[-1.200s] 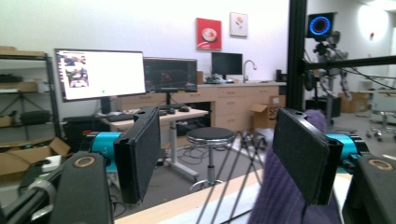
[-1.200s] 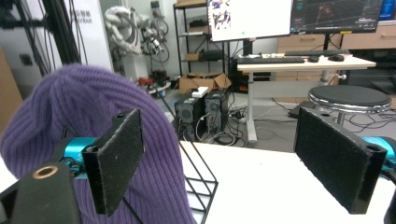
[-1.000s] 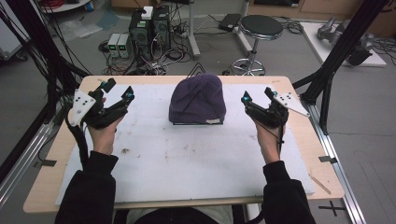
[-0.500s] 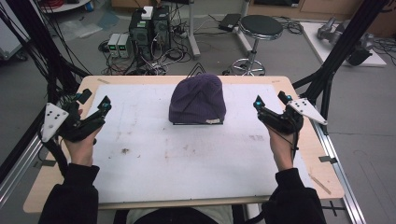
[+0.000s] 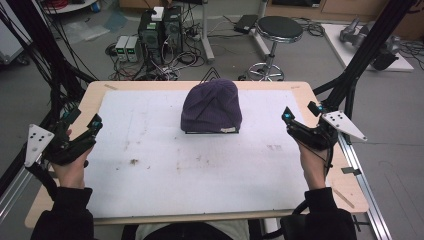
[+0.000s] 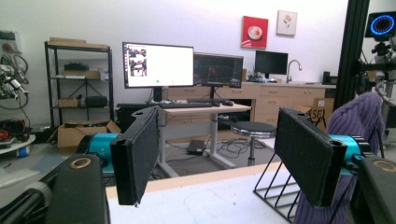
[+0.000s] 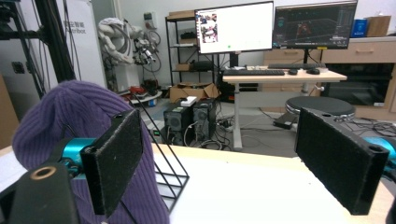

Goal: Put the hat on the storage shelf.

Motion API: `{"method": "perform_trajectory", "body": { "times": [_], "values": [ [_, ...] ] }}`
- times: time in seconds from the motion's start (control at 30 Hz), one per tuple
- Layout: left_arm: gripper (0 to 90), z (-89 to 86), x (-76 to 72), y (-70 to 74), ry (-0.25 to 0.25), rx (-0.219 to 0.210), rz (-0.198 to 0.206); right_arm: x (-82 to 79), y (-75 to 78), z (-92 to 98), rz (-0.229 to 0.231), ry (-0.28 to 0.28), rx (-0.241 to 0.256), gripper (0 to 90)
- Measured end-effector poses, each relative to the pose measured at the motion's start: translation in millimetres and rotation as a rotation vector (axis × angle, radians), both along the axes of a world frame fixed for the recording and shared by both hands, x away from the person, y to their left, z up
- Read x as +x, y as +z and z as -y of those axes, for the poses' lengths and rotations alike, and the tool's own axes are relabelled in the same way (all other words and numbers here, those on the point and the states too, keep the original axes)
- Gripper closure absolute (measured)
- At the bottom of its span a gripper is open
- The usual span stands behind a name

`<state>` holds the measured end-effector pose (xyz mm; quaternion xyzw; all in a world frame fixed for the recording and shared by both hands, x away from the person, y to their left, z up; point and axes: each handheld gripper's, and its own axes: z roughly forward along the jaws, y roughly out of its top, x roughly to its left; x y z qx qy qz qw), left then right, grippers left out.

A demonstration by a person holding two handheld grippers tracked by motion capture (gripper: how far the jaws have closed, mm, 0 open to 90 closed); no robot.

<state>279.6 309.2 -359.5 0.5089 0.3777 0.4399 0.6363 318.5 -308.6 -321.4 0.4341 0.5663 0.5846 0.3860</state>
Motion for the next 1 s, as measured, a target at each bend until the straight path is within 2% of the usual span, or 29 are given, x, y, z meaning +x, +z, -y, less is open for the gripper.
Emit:
{"method": "perform_trajectory", "body": {
  "times": [0.13, 0.27, 0.3, 0.33, 0.43, 0.5, 0.57, 0.6, 0.67, 0.7, 0.73, 0.8, 1.0],
  "values": [
    [30.9, -1.8, -5.1, -8.5, 0.005, 0.000, -0.009, -3.1, -1.1, 6.2, -0.021, 0.007, -0.003, 15.0],
    [31.0, -4.5, -10.9, -20.3, 0.017, -0.010, -0.023, -7.8, -1.9, 4.2, -0.032, 0.016, -0.050, 14.9],
    [31.0, -5.1, -12.3, -23.6, 0.018, -0.011, -0.028, -10.6, -2.7, 2.0, -0.031, 0.010, -0.075, 15.0],
    [31.0, -5.6, -13.6, -26.9, 0.020, -0.014, -0.032, -10.6, -2.7, 2.0, -0.031, 0.010, -0.075, 15.0],
    [31.0, -7.7, -17.0, -35.4, 0.026, -0.014, -0.052, -14.6, -12.2, 0.6, -0.022, 0.006, -0.105, 15.0],
    [31.1, -8.8, -19.0, -37.7, 0.031, -0.016, -0.055, -17.7, -28.5, 3.0, -0.056, -0.002, -0.130, 15.0],
    [31.1, -9.3, -21.1, -38.4, 0.038, -0.014, -0.053, -19.9, -39.1, 7.9, -0.073, -0.010, -0.113, 15.0],
    [31.1, -9.7, -22.0, -38.8, 0.038, -0.010, -0.051, -19.9, -39.1, 7.9, -0.073, -0.010, -0.113, 15.0],
    [31.1, -10.1, -23.5, -39.9, 0.042, -0.008, -0.051, -21.3, -52.3, 16.1, -0.099, -0.026, -0.068, 15.0],
    [31.1, -10.3, -24.0, -40.4, 0.044, -0.008, -0.052, -21.3, -52.3, 16.1, -0.099, -0.026, -0.068, 15.0],
    [31.1, -10.7, -24.4, -41.0, 0.046, -0.007, -0.053, -20.9, -58.8, 19.7, -0.112, -0.032, -0.059, 14.9],
    [31.1, -11.5, -25.3, -42.0, 0.045, 0.002, -0.059, -21.4, -60.3, 20.3, -0.127, -0.031, -0.056, 14.9],
    [31.0, -15.4, -28.1, -46.3, 0.055, 0.003, -0.067, -28.2, -67.3, 19.7, -0.123, -0.042, -0.064, 14.7]
  ]
}}
